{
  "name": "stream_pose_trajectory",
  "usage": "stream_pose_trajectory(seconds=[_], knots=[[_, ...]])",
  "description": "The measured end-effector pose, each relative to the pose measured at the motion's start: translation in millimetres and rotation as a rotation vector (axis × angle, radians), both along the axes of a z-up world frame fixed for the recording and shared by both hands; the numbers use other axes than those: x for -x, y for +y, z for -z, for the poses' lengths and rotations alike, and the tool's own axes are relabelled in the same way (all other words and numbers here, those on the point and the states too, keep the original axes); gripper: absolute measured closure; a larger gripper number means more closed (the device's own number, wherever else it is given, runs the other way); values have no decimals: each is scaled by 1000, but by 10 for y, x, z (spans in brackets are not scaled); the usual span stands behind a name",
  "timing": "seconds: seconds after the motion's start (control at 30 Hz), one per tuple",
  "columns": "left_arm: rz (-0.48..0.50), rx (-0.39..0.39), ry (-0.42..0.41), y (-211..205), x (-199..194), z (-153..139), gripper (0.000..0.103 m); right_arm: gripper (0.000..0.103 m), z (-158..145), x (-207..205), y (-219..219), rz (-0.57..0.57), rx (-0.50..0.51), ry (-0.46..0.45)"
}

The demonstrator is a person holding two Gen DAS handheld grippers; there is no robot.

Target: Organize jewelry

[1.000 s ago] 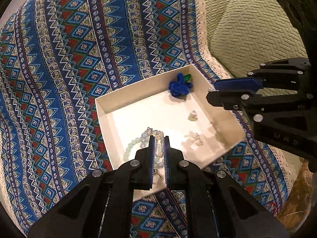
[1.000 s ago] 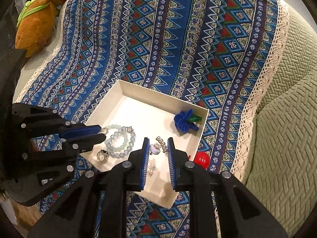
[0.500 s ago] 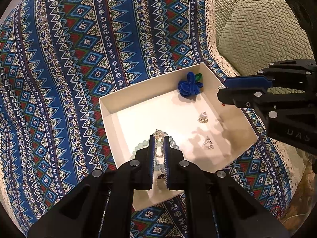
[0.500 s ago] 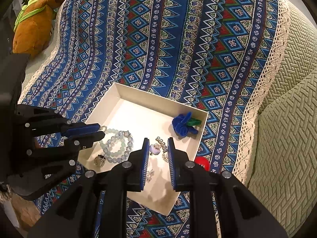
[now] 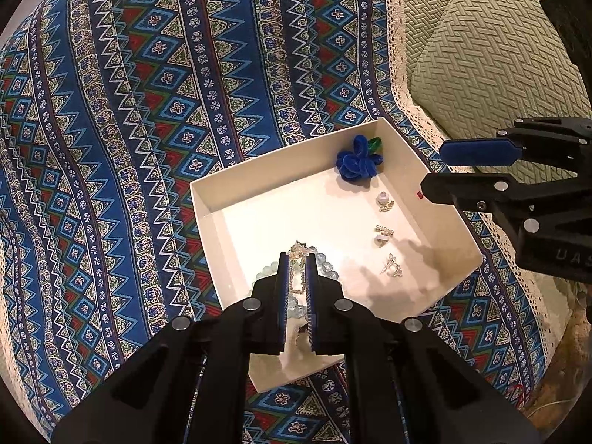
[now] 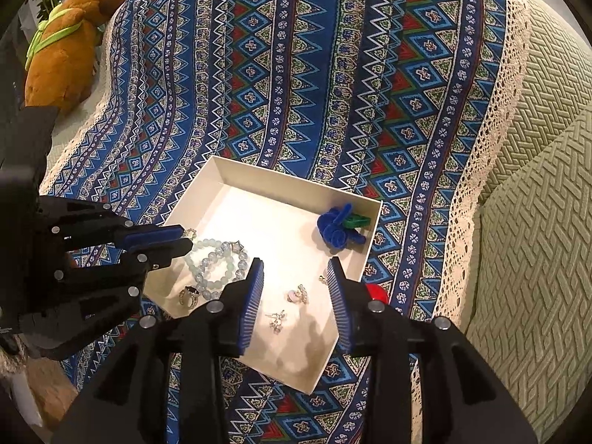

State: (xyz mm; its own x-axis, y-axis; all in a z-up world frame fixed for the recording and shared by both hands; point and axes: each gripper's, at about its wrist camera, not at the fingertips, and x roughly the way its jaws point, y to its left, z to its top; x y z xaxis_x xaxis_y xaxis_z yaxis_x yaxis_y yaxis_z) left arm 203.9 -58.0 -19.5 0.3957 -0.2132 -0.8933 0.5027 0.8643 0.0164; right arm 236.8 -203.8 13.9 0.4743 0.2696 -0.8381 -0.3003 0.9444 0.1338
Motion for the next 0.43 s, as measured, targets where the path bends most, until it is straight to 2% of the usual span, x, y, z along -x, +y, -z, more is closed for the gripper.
stream_pose_trajectory(seconds=[0.43], knots=[[-5, -2, 10, -17, -13, 35, 94, 66, 38, 36, -30, 19, -16, 12]])
